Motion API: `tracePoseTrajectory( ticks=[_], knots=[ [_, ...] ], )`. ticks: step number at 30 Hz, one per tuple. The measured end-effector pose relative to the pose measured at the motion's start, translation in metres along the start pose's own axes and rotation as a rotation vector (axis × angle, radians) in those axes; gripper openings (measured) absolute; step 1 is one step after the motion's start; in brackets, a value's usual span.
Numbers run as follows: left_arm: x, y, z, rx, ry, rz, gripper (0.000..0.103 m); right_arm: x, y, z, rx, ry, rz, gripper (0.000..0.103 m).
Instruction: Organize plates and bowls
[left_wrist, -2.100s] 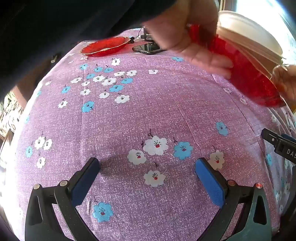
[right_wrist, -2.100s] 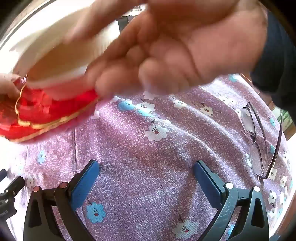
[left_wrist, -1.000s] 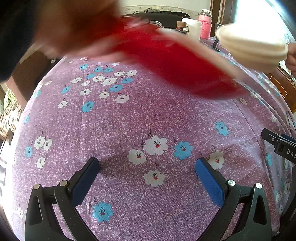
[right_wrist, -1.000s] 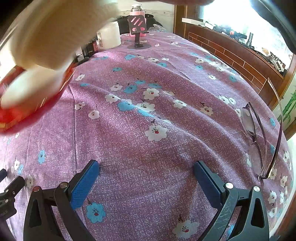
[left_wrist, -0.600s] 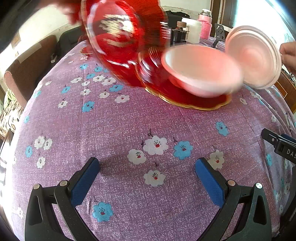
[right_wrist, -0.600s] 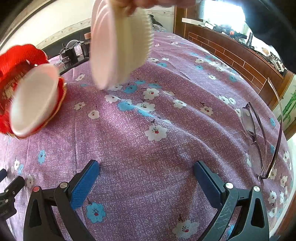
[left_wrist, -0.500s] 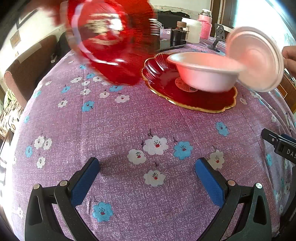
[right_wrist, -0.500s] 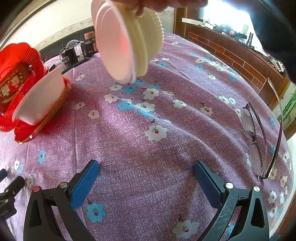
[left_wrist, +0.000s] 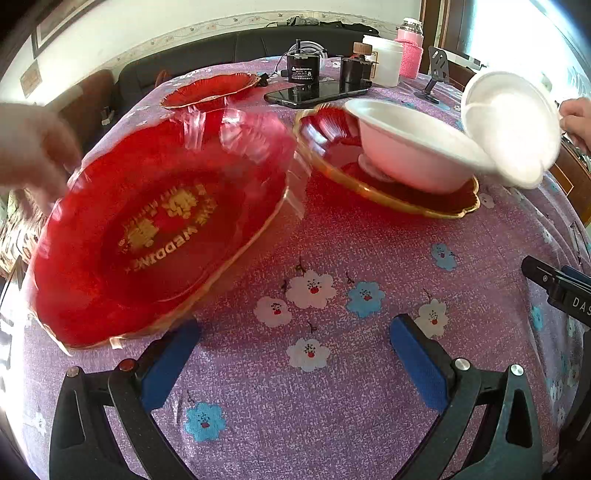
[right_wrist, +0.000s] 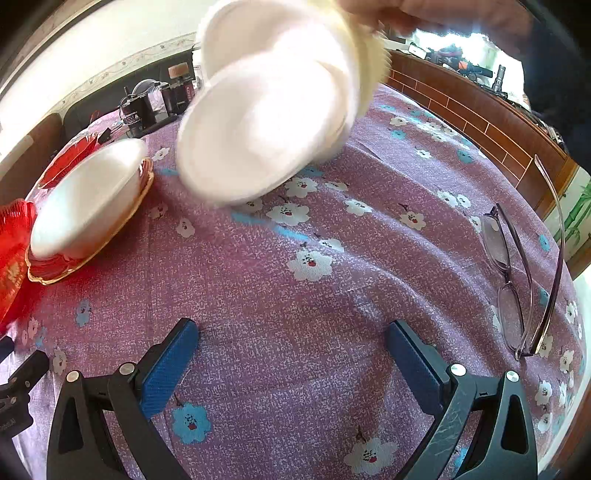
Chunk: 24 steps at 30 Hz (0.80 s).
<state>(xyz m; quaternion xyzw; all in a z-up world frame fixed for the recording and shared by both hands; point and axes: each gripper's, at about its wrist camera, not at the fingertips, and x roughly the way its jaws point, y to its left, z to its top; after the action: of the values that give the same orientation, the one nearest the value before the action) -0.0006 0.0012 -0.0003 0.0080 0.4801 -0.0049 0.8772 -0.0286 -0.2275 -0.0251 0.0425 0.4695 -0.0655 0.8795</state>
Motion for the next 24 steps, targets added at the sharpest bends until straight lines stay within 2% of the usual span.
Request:
tracePoseTrajectory(
  ticks=[24],
  knots=[
    [-0.0004, -0.0033, 0.0001, -0.020, 0.001, 0.013, 0.103, 0.0004, -0.0015, 0.0005, 0.000, 0.000, 0.000, 0.102]
  ],
)
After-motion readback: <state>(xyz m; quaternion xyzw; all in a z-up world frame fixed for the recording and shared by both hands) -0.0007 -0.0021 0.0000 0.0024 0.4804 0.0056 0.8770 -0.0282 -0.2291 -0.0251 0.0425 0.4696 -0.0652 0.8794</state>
